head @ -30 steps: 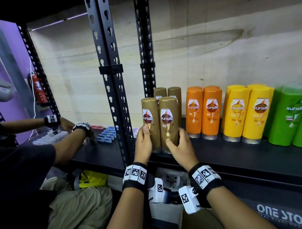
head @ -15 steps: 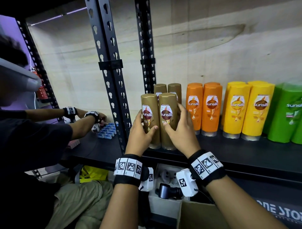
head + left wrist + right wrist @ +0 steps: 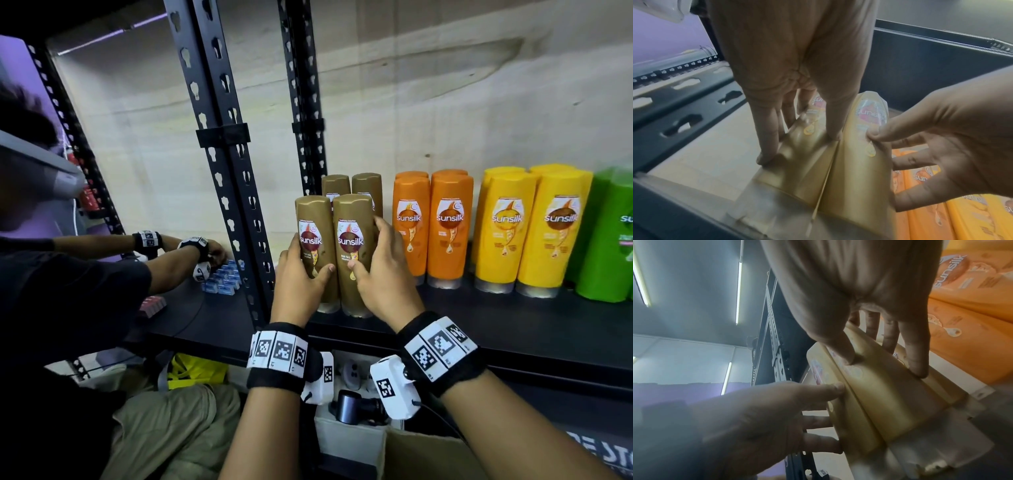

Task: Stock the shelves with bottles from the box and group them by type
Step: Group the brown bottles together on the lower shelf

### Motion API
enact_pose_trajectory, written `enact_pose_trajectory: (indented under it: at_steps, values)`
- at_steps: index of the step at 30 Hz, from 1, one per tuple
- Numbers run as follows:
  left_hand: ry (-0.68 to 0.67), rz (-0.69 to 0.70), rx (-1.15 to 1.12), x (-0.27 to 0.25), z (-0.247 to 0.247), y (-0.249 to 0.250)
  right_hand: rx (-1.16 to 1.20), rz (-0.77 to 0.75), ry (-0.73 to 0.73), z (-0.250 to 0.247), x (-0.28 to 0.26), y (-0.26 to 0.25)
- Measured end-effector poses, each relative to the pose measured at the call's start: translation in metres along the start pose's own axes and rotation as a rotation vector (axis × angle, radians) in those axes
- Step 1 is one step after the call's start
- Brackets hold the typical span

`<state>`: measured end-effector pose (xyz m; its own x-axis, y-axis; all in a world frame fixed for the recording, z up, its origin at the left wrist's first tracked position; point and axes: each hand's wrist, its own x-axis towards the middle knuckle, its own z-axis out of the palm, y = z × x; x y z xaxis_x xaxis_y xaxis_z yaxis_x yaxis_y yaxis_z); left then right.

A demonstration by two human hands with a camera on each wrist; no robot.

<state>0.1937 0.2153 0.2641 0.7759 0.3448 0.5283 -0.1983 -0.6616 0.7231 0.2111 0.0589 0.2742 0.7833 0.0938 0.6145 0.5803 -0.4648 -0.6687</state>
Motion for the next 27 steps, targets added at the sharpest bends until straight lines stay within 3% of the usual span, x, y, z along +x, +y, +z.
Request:
enact_pose_trajectory:
  at_steps: [4,16,27]
  values:
    - [0.012,-0.042,-0.02,0.01,0.011,0.001,-0.033,0.05,0.0,0.007,0.014,0.005]
    - [-0.139,-0.228,-0.003,0.069,0.038,0.002,-0.045,0.228,-0.019,0.035,0.06,0.02]
    - [-0.202,-0.282,-0.034,0.097,0.054,-0.006,0.02,0.326,-0.07,0.04,0.083,0.026]
